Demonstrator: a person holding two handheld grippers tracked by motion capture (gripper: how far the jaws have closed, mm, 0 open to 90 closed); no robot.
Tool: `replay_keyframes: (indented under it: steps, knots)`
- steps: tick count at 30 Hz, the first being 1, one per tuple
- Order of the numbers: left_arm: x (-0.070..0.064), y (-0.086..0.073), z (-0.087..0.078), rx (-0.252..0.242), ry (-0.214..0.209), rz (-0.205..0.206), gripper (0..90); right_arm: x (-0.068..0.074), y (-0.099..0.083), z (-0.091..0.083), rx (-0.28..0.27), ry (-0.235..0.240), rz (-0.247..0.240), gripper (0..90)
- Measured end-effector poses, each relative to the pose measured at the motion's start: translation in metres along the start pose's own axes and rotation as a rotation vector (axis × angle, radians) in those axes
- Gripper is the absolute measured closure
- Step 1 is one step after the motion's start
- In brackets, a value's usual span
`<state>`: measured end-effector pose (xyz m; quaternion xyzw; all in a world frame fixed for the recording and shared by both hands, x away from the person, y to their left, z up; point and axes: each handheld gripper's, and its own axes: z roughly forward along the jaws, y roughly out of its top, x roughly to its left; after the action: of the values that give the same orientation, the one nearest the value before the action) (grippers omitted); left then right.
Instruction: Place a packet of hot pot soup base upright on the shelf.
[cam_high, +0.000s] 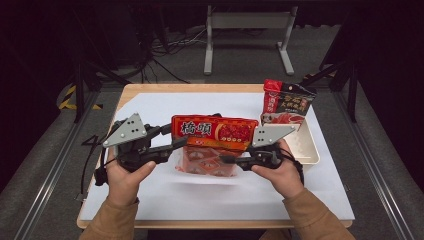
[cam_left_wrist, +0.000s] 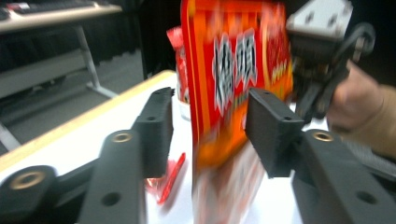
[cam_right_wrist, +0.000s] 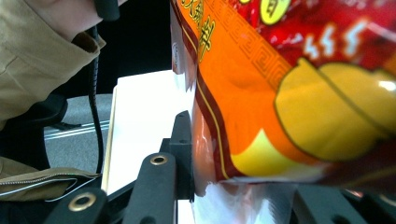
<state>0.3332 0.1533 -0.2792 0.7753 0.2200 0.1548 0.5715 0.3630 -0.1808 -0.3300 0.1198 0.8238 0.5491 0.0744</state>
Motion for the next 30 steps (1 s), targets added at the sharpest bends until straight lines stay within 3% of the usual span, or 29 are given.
replay_keyframes:
  steps: [6, 16, 26, 30]
  knots:
    - [0.009, -0.01, 0.001, 0.044, 0.013, -0.03, 44.7, -0.006, 0.005, -0.023, -0.006, -0.058, 0.015, 70.3]
    - [0.029, -0.029, 0.003, 0.077, 0.085, -0.05, 43.5, -0.017, 0.018, -0.057, -0.028, -0.145, 0.062, 70.2]
    - [0.05, -0.047, 0.006, 0.091, 0.077, -0.094, 43.0, -0.029, 0.028, -0.077, -0.035, -0.206, 0.068, 70.2]
    - [0.054, -0.054, 0.008, 0.112, 0.108, -0.091, 42.5, -0.035, 0.031, -0.087, -0.05, -0.238, 0.075, 70.3]
